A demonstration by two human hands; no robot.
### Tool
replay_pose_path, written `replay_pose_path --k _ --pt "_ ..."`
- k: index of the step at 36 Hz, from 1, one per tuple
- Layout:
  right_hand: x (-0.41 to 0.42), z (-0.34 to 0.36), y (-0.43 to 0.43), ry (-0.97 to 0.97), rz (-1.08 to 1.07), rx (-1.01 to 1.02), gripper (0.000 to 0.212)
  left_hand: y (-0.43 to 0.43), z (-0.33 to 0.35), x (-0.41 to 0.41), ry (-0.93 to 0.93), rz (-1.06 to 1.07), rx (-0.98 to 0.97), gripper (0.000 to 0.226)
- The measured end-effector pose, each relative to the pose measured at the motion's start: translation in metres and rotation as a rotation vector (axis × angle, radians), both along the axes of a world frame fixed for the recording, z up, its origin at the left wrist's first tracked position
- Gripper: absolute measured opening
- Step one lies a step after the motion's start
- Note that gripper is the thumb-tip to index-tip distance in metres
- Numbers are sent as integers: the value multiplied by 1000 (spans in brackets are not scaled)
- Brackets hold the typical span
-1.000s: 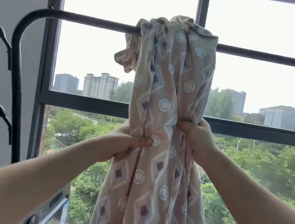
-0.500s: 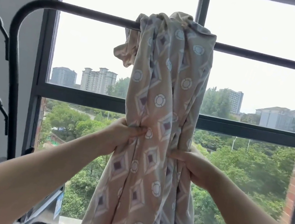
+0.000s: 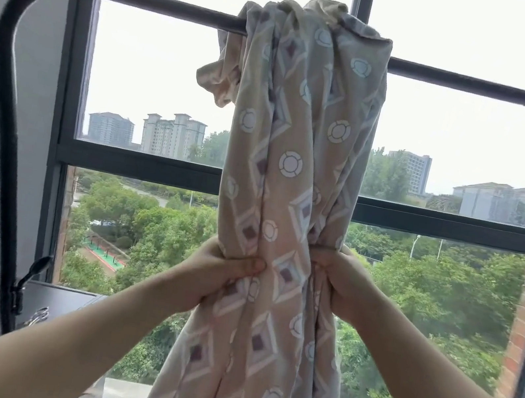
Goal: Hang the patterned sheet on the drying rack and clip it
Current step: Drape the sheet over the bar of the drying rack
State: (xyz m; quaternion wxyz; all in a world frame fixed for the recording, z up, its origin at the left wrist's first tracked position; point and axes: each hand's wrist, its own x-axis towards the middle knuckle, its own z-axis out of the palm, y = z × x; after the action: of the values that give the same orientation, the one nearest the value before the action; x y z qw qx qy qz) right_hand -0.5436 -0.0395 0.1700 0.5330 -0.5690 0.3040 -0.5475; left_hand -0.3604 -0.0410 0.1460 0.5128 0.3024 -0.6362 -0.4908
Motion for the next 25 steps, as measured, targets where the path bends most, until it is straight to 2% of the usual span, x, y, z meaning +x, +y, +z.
replay_pose_path --k 4,5,7,8,9,11,14,21,23,25 --pt "-7 -9 1 16 65 -28 20 -7 -2 -3 39 115 23 3" --pt "-10 -13 4 26 109 -42 30 -8 -2 -3 48 133 23 3" --pt "-12 -22 8 170 156 -77 55 -9 -4 -4 69 158 5 3" --pt "-9 -26 11 268 151 -108 54 -9 -5 -6 85 167 -9 3" --pt "-6 -30 13 356 123 -154 42 -7 -5 -7 103 170 -21 5" --pt "2 -29 15 434 42 -243 27 -2 -3 -10 143 170 -66 5" --pt "9 -13 15 363 -86 -308 30 1 9 -10 185 196 -150 6" --pt "21 53 13 169 -157 -483 27 7 82 4 170 222 -412 15" --pt "23 76 16 157 -150 -515 27 9 104 5 175 209 -477 7" --pt "26 100 16 147 -161 -553 33 7 128 8 204 234 -543 29"
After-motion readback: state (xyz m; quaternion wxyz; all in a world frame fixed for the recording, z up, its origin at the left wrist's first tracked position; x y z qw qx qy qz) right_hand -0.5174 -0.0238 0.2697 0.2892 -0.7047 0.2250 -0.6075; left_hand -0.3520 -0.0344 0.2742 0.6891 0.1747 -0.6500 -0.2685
